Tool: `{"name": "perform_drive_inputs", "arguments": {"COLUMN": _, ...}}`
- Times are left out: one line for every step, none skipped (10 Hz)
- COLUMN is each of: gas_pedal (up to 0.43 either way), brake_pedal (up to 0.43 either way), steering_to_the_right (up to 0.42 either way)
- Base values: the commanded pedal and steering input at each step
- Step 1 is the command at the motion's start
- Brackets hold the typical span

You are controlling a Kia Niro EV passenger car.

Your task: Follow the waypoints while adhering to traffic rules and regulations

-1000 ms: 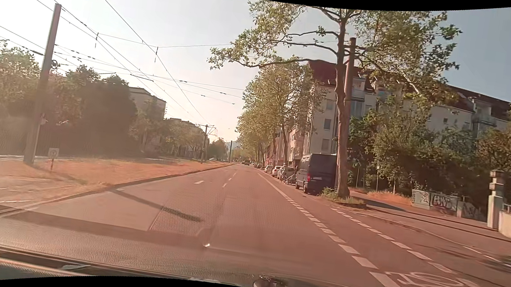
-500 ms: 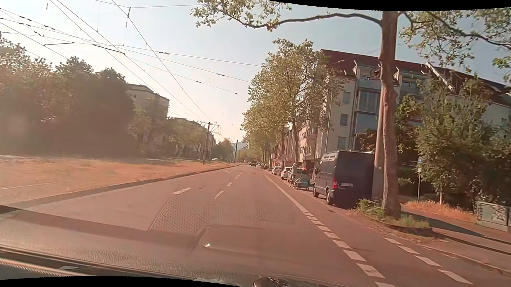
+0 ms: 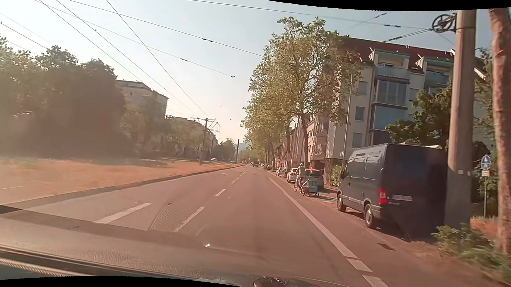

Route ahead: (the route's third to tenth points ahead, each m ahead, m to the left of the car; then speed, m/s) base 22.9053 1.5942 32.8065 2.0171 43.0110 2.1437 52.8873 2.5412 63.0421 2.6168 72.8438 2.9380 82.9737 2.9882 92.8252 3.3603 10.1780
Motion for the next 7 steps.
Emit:
{"name": "perform_drive_inputs", "arguments": {"gas_pedal": 0.177, "brake_pedal": 0.000, "steering_to_the_right": -0.009}}
{"name": "perform_drive_inputs", "arguments": {"gas_pedal": 0.177, "brake_pedal": 0.000, "steering_to_the_right": -0.008}}
{"name": "perform_drive_inputs", "arguments": {"gas_pedal": 0.177, "brake_pedal": 0.000, "steering_to_the_right": -0.009}}
{"name": "perform_drive_inputs", "arguments": {"gas_pedal": 0.177, "brake_pedal": 0.000, "steering_to_the_right": -0.010}}
{"name": "perform_drive_inputs", "arguments": {"gas_pedal": 0.157, "brake_pedal": 0.000, "steering_to_the_right": -0.011}}
{"name": "perform_drive_inputs", "arguments": {"gas_pedal": 0.150, "brake_pedal": 0.000, "steering_to_the_right": -0.012}}
{"name": "perform_drive_inputs", "arguments": {"gas_pedal": 0.138, "brake_pedal": 0.000, "steering_to_the_right": -0.016}}
